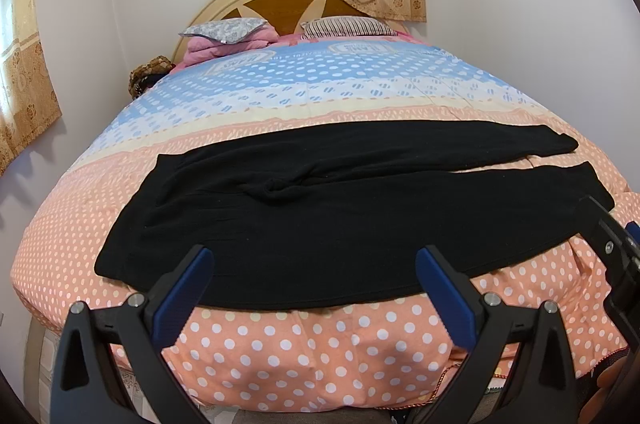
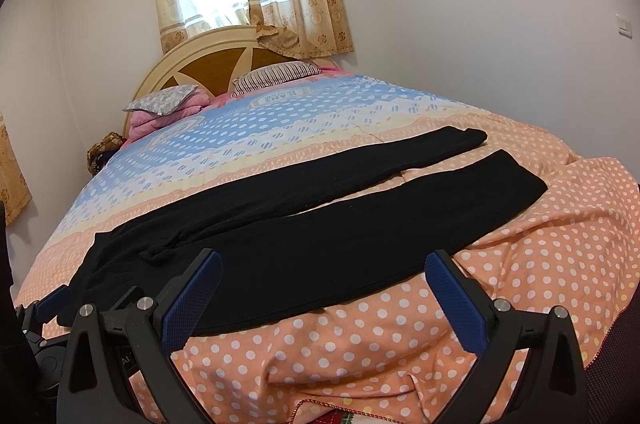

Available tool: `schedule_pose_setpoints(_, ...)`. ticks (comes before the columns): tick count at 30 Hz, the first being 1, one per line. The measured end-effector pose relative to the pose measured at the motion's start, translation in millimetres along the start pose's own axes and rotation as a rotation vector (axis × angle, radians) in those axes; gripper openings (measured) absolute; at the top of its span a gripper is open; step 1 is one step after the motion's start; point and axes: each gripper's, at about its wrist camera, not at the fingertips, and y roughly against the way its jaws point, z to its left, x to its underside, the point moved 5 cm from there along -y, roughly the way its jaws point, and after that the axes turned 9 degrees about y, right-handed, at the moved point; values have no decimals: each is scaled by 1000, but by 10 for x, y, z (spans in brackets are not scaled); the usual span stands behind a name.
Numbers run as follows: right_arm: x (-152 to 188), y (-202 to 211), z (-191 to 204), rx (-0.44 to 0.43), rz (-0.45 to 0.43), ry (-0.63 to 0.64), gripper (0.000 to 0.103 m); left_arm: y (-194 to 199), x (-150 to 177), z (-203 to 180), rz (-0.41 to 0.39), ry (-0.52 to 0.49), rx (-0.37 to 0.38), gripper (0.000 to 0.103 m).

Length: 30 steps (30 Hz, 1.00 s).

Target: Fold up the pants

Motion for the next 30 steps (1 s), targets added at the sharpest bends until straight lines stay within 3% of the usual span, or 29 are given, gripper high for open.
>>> schedule_pose_setpoints(30,42,-82,-11,-4,20,-4,102,-131,35,50,41,21,7,103)
